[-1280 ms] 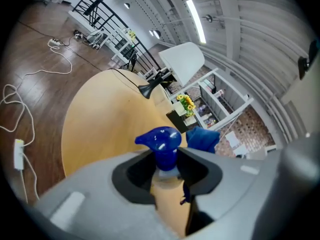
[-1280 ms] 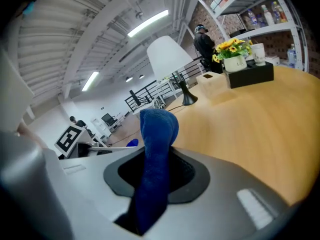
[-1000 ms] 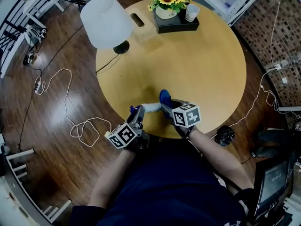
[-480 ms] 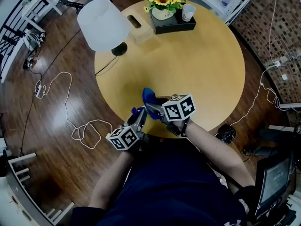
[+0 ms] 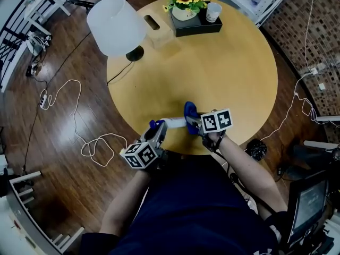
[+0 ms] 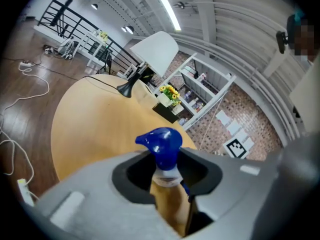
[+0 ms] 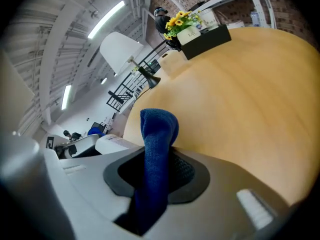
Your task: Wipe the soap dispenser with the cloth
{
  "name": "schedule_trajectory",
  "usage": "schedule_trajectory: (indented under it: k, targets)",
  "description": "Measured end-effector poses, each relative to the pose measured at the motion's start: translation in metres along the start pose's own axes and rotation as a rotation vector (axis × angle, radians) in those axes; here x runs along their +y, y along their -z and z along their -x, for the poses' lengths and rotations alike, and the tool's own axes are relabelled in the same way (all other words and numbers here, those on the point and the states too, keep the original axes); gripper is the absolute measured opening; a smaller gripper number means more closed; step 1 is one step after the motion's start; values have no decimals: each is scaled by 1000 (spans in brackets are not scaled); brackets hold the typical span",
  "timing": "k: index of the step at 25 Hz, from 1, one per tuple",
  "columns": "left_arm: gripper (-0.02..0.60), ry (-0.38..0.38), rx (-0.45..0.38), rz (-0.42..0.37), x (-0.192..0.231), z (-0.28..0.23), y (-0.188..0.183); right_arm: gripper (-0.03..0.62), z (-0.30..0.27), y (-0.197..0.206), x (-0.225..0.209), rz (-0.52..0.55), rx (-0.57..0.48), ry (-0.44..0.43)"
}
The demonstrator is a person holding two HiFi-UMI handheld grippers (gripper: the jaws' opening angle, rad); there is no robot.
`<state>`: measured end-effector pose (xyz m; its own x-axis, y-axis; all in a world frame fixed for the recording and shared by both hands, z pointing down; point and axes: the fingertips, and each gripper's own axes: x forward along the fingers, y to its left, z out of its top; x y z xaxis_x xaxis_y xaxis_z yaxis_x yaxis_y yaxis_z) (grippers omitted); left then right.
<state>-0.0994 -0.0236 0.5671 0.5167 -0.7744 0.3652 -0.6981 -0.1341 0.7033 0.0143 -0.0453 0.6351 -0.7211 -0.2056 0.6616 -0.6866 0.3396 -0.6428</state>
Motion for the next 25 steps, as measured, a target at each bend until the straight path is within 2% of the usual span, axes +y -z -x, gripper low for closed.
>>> schedule_trajectory:
  k: [7,9,11,13,17,20,22,25]
  targets:
    - [133,10,36,-64,-9,-2,5,101,-1,33,-35,-41,49,61]
    - [133,17,52,-87,-11,-3,8,101,1,38,-37,-59,29,66]
    - [133,20,79,-147,-18,-4,8,101,8,36,-39,-78,-13,74]
    - [132,34,131,-289,-35,-9,6,101,20,32,-42,-79,-50,95]
    - [132,164,325,-795,-60,-24,32,101,45,25,-52,-90,-116,135]
    - [132,269,483,-1112,-75,-27,55,101,59,25,-58,-117,-151,148]
    - [134,312,573,-1265,-80,-28,64,101,64,28,-61,-130,-160,152]
    - [146,315,651,-1387,-81,-31,66,101,65,35,-63,-143,-159,151]
